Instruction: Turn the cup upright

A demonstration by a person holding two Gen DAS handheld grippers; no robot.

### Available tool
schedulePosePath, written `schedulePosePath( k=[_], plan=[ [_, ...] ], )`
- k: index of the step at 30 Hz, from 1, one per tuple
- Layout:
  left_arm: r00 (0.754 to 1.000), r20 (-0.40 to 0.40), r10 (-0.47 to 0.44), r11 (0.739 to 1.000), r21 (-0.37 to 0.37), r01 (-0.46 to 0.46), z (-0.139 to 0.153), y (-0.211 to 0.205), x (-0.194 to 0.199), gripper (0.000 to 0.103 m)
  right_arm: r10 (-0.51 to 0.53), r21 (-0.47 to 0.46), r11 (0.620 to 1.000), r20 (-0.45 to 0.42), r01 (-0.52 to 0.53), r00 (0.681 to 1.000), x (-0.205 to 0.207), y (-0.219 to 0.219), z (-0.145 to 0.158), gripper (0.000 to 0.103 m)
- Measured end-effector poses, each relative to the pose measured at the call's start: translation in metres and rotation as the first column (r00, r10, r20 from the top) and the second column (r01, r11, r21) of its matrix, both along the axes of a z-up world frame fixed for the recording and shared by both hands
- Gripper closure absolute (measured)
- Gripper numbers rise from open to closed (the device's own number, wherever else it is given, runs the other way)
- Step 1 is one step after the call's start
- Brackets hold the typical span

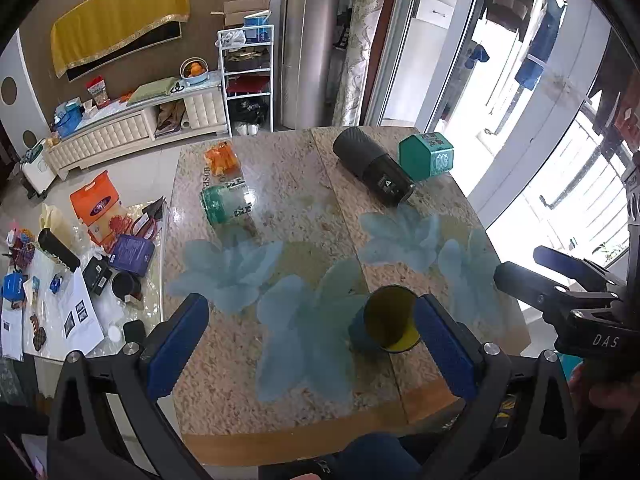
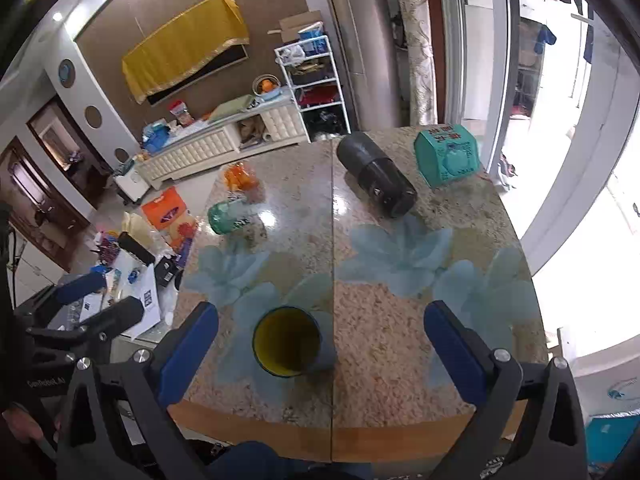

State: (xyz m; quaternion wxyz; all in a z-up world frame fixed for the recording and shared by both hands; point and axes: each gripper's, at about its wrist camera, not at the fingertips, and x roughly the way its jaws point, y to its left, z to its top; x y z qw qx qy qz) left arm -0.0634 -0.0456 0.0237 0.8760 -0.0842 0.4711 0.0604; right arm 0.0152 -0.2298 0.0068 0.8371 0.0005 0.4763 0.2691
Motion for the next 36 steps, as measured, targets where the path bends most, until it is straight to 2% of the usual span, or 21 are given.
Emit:
schedulePosePath(
  k=[16,31,36],
  plan=[
    [0.999,-0.053,0.006,1.000,-0.013,-0.007,-0.009,-0.010,0.007,0.000,0.041,0.001,0.999,-0.006,-0.041,0.999,-0.004,-0.002,-0.003,0.000],
    [0.999,-0.039,0.010,1.000,-0.011,-0.011,-0.010,-0.009,0.005,0.000,0.052,-0.011,0.999,-0.013,-0.052,0.999,-0.003,-0.001,-0.006,0.000],
    [1.000,-0.027,0.006,1.000,-0.015,-0.007,-0.009,-0.009,0.005,0.000,0.049,-0.009,0.999,0.008,-0.049,0.999,-0.004,0.000,-0.002,0.000]
  ],
)
